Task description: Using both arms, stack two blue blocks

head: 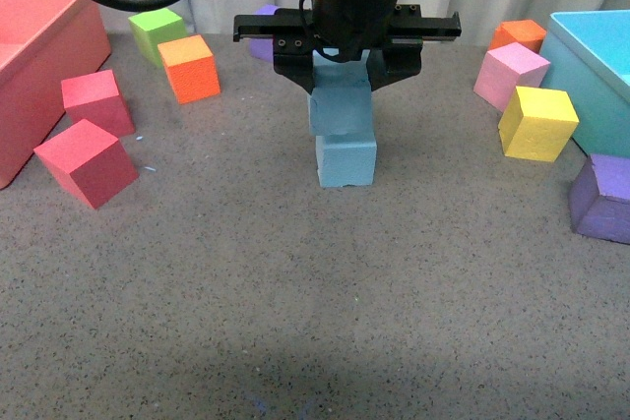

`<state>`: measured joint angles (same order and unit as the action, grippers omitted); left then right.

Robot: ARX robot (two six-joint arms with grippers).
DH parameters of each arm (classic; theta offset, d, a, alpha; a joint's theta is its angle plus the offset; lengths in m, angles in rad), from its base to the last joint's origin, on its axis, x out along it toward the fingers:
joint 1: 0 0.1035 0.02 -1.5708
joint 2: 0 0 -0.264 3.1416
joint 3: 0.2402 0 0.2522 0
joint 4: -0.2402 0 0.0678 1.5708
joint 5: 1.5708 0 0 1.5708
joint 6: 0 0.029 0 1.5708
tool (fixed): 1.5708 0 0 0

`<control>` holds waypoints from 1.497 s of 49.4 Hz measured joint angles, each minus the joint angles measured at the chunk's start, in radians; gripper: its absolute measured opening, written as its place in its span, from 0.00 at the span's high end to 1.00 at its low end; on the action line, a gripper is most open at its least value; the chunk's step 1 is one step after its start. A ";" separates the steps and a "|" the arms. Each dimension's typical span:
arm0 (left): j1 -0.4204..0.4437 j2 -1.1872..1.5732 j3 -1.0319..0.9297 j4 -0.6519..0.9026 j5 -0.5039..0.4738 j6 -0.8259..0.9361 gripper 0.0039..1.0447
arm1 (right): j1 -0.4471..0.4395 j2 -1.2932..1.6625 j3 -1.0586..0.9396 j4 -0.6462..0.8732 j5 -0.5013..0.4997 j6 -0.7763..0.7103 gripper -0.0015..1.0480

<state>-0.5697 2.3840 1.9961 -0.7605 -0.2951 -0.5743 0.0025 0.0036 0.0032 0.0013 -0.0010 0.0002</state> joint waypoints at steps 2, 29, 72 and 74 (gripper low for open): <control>-0.001 0.006 0.003 0.000 0.005 0.000 0.55 | 0.000 0.000 0.000 0.000 0.000 0.000 0.09; -0.008 0.045 0.054 -0.019 0.000 -0.003 0.31 | 0.000 0.000 0.000 0.000 0.000 0.000 0.09; 0.173 -0.667 -1.289 1.791 -0.102 0.531 0.69 | 0.000 0.000 0.000 0.000 0.002 0.000 0.09; 0.203 -0.729 -1.372 1.821 -0.082 0.542 0.77 | 0.000 0.000 0.000 0.000 0.000 0.000 0.09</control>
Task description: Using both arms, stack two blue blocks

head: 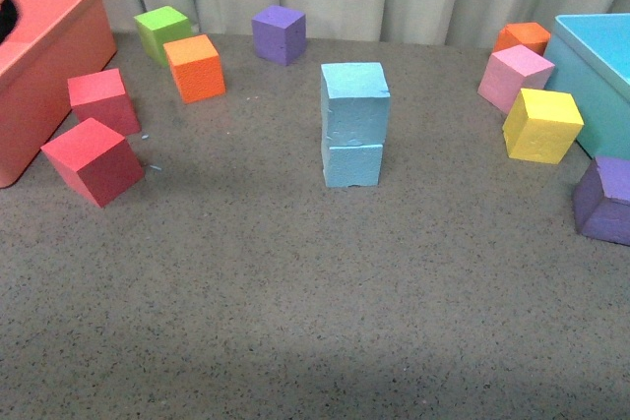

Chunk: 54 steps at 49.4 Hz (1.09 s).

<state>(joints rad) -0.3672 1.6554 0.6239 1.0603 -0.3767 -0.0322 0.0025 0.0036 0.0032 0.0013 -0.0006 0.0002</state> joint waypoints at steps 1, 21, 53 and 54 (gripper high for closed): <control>0.015 -0.032 -0.044 0.009 0.016 0.005 0.82 | 0.000 0.000 0.000 0.000 -0.002 0.000 0.09; 0.185 -0.327 -0.435 0.059 0.195 0.022 0.97 | 0.000 0.000 0.000 0.000 -0.001 0.000 0.09; 0.362 -0.855 -0.600 -0.295 0.370 0.025 0.97 | 0.000 0.000 0.000 0.000 0.001 0.000 0.09; 0.363 -0.872 -0.602 -0.309 0.372 0.025 0.97 | 0.000 0.000 0.000 0.000 0.001 0.000 0.09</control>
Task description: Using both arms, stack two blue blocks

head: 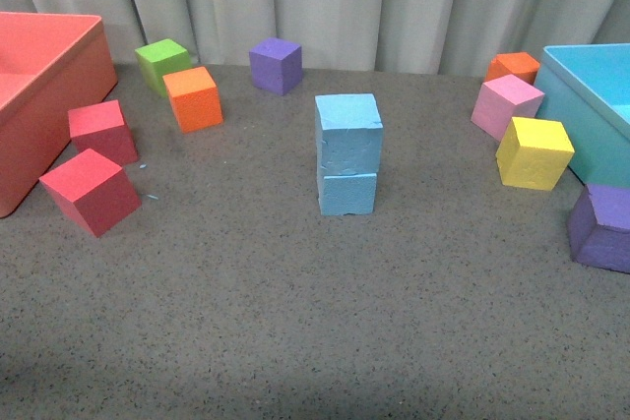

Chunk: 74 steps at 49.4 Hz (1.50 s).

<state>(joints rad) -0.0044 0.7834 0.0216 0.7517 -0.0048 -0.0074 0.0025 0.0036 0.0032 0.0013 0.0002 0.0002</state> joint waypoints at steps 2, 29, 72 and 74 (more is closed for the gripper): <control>0.000 -0.030 -0.001 -0.027 0.002 0.000 0.97 | 0.000 0.000 0.000 0.000 0.000 0.000 0.09; 0.002 -0.349 -0.002 -0.317 0.002 0.000 0.97 | 0.000 0.000 0.000 0.000 -0.001 0.000 0.09; 0.002 -0.737 -0.002 -0.733 0.003 0.000 0.97 | 0.000 0.000 0.000 0.000 -0.001 0.000 0.09; 0.002 -0.767 -0.002 -0.743 0.003 0.000 0.91 | 0.000 0.000 0.000 0.000 0.000 0.000 0.09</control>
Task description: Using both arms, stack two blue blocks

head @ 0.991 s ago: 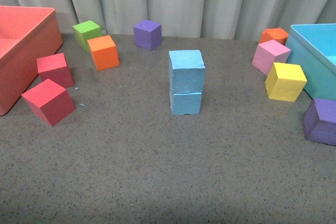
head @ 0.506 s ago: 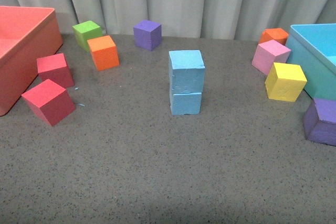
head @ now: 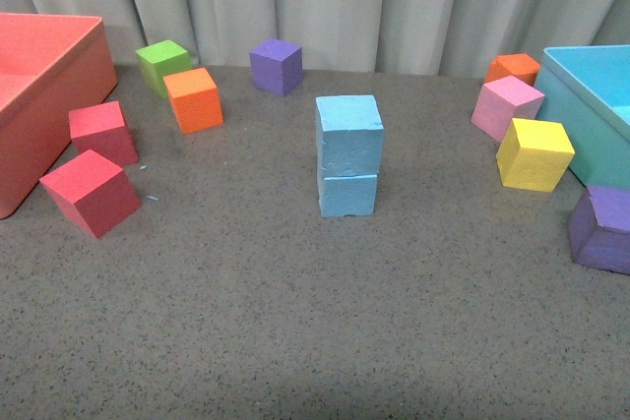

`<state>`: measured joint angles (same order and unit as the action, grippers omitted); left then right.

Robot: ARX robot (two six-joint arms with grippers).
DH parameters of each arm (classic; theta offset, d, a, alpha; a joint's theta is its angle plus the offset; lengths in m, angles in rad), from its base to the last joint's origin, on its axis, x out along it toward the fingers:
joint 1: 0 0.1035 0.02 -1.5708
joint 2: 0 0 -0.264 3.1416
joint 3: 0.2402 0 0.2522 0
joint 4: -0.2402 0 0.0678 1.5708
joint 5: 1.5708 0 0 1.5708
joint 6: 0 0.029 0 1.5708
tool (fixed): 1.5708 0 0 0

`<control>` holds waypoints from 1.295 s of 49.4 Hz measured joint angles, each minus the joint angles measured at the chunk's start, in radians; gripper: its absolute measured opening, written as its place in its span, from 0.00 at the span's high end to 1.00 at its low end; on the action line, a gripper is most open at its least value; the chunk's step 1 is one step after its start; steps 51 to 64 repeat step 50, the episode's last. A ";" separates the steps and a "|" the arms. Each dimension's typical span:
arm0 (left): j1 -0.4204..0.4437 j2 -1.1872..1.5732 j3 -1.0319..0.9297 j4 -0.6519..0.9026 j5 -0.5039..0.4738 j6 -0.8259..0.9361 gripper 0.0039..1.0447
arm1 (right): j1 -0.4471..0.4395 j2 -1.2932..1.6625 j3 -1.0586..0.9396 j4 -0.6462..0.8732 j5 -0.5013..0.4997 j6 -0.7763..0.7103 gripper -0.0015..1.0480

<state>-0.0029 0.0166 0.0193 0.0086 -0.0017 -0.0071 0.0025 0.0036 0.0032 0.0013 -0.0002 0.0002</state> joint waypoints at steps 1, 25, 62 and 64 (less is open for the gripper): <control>0.000 -0.003 0.000 -0.001 0.000 0.000 0.89 | 0.000 0.000 0.000 0.000 0.000 0.000 0.09; 0.000 -0.012 0.000 -0.006 0.000 0.002 0.06 | 0.000 0.000 0.000 0.000 0.000 0.000 0.09; 0.000 -0.012 0.000 -0.006 0.000 0.002 0.06 | 0.000 0.000 0.000 0.000 -0.001 0.000 0.09; 0.000 -0.012 0.000 -0.006 0.000 0.002 0.06 | 0.000 0.000 0.000 0.000 -0.001 0.000 0.09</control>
